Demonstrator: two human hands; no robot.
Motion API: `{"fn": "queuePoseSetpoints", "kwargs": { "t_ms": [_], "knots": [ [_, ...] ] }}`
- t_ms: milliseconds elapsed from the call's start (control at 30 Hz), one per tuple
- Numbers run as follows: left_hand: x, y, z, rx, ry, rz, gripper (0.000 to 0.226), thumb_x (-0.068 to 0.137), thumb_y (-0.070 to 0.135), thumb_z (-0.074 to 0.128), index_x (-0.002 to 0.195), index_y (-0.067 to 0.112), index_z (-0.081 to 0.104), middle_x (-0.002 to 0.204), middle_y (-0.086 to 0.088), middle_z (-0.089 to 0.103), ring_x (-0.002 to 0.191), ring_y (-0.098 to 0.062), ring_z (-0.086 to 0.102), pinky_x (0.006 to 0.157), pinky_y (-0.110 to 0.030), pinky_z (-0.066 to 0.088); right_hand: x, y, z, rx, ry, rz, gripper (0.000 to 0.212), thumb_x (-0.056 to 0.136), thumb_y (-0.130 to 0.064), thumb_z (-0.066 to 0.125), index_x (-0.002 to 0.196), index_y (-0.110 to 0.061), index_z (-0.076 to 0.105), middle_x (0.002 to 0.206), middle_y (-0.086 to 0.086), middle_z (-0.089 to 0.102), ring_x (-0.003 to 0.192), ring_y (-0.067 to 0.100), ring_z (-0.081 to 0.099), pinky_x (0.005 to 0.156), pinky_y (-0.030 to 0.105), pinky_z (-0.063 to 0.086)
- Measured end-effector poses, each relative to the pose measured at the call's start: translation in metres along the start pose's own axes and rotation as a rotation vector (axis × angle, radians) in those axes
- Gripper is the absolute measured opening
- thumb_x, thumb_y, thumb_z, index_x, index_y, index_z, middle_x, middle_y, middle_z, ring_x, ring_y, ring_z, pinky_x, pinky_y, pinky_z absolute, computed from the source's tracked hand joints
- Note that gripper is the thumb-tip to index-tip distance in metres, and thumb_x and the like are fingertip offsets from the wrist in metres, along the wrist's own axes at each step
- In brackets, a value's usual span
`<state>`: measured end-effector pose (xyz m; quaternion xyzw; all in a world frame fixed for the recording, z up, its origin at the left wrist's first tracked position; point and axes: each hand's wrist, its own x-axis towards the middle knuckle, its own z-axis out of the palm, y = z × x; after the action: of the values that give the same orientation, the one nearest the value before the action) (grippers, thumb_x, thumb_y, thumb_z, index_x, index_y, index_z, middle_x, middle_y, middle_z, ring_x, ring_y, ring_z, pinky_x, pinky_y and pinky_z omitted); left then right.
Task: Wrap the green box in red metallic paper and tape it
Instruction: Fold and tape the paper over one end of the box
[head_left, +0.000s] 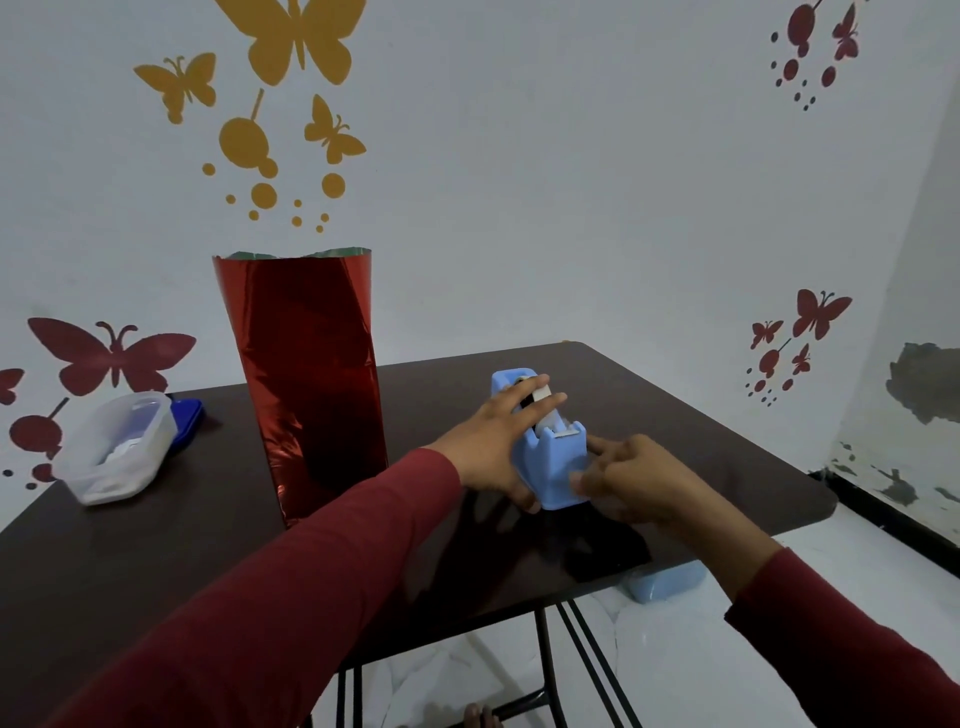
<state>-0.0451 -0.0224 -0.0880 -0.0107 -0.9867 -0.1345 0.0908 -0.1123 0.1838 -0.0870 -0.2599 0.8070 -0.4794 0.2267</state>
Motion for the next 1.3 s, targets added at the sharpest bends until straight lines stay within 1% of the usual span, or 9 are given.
{"fn": "queuePoseSetpoints", "kwargs": {
  "t_ms": [100, 167, 300, 567, 667, 867, 1000, 1133, 1300],
  "knots": [
    [-0.010, 0.004, -0.003, -0.052, 0.117, 0.054, 0.111, 0.072, 0.030, 0.079, 0.159, 0.050, 0.015, 0.169, 0.019, 0.002, 0.155, -0.018, 0.019, 0.110, -0.055, 0.045, -0.020, 0.006, -0.003, 0.248, 0.028, -0.073, 0.029, 0.097, -0.028, 0.072, 0.099, -0.001, 0.080, 0.123, -0.023, 0.072, 0.106, 0.030, 0.071, 0.100, 0.063, 0.051],
    [-0.020, 0.018, -0.008, -0.140, 0.276, 0.080, 0.086, 0.080, 0.028, 0.068, 0.156, 0.045, 0.032, 0.164, 0.016, 0.028, 0.147, -0.011, 0.033, 0.113, -0.050, 0.042, -0.033, 0.005, -0.003, 0.269, 0.085, -0.162, 0.037, 0.096, -0.048, 0.065, 0.088, -0.018, 0.085, 0.132, -0.029, 0.063, 0.127, 0.012, 0.061, 0.109, 0.058, 0.048],
    [-0.044, 0.049, -0.034, -0.522, 0.296, 0.048, 0.043, 0.091, 0.030, 0.074, 0.133, 0.025, 0.067, 0.118, 0.013, 0.073, 0.111, -0.002, 0.066, 0.102, -0.028, 0.050, -0.046, 0.002, 0.002, 0.307, 0.141, -0.252, 0.057, 0.094, -0.066, 0.046, 0.083, -0.025, 0.085, 0.142, -0.024, 0.060, 0.134, 0.005, 0.052, 0.106, 0.045, 0.047],
    [-0.062, 0.064, -0.065, -0.477, 0.207, 0.052, 0.025, 0.088, 0.021, 0.082, 0.111, 0.026, 0.077, 0.090, 0.007, 0.080, 0.093, -0.005, 0.073, 0.093, -0.019, 0.053, -0.048, -0.011, 0.017, 0.219, 0.162, -0.367, 0.066, 0.092, -0.073, 0.041, 0.083, -0.024, 0.085, 0.130, -0.025, 0.067, 0.132, 0.007, 0.055, 0.112, 0.050, 0.044],
    [-0.072, 0.065, -0.072, -0.417, 0.350, 0.082, 0.021, 0.084, 0.017, 0.085, 0.103, 0.022, 0.080, 0.084, 0.008, 0.079, 0.087, -0.001, 0.073, 0.082, -0.009, 0.048, -0.048, -0.023, 0.017, 0.394, 0.022, -0.216, 0.065, 0.100, -0.064, 0.044, 0.092, -0.015, 0.085, 0.137, -0.015, 0.067, 0.131, 0.010, 0.057, 0.095, 0.040, 0.051],
    [-0.096, 0.071, -0.093, -0.372, 0.609, 0.121, 0.019, 0.080, 0.015, 0.088, 0.098, 0.017, 0.082, 0.082, 0.012, 0.078, 0.080, 0.003, 0.072, 0.075, -0.008, 0.047, -0.054, -0.047, 0.013, 0.959, -0.295, 0.137, 0.049, 0.096, -0.040, 0.059, 0.120, -0.001, 0.075, 0.124, 0.008, 0.075, 0.123, 0.025, 0.067, 0.097, 0.047, 0.049],
    [-0.107, 0.063, -0.116, -0.402, 0.661, 0.025, 0.018, 0.079, 0.018, 0.089, 0.096, 0.018, 0.082, 0.077, 0.008, 0.077, 0.067, 0.008, 0.066, 0.062, -0.007, 0.043, -0.050, -0.065, 0.022, 0.826, -0.027, -0.135, 0.020, 0.092, -0.019, 0.067, 0.106, -0.014, 0.081, 0.118, 0.000, 0.078, 0.121, 0.018, 0.067, 0.090, 0.037, 0.051],
    [-0.117, 0.055, -0.134, -0.319, 0.668, -0.028, 0.019, 0.081, 0.026, 0.087, 0.099, 0.023, 0.081, 0.080, 0.010, 0.078, 0.082, 0.002, 0.072, 0.066, -0.009, 0.045, -0.057, -0.101, 0.024, 0.432, 0.032, -0.577, 0.026, 0.089, -0.012, 0.077, 0.113, -0.024, 0.078, 0.111, -0.008, 0.079, 0.110, 0.008, 0.072, 0.093, 0.026, 0.056],
    [-0.130, 0.051, -0.157, -0.267, 0.689, -0.089, 0.019, 0.083, 0.027, 0.086, 0.101, 0.025, 0.081, 0.079, 0.015, 0.077, 0.081, 0.007, 0.071, 0.072, -0.006, 0.047, -0.055, -0.135, 0.042, 0.148, 0.068, -0.756, 0.030, 0.088, -0.013, 0.081, 0.116, -0.024, 0.075, 0.091, -0.006, 0.080, 0.088, 0.009, 0.077, 0.085, 0.021, 0.060]
  ]
}}
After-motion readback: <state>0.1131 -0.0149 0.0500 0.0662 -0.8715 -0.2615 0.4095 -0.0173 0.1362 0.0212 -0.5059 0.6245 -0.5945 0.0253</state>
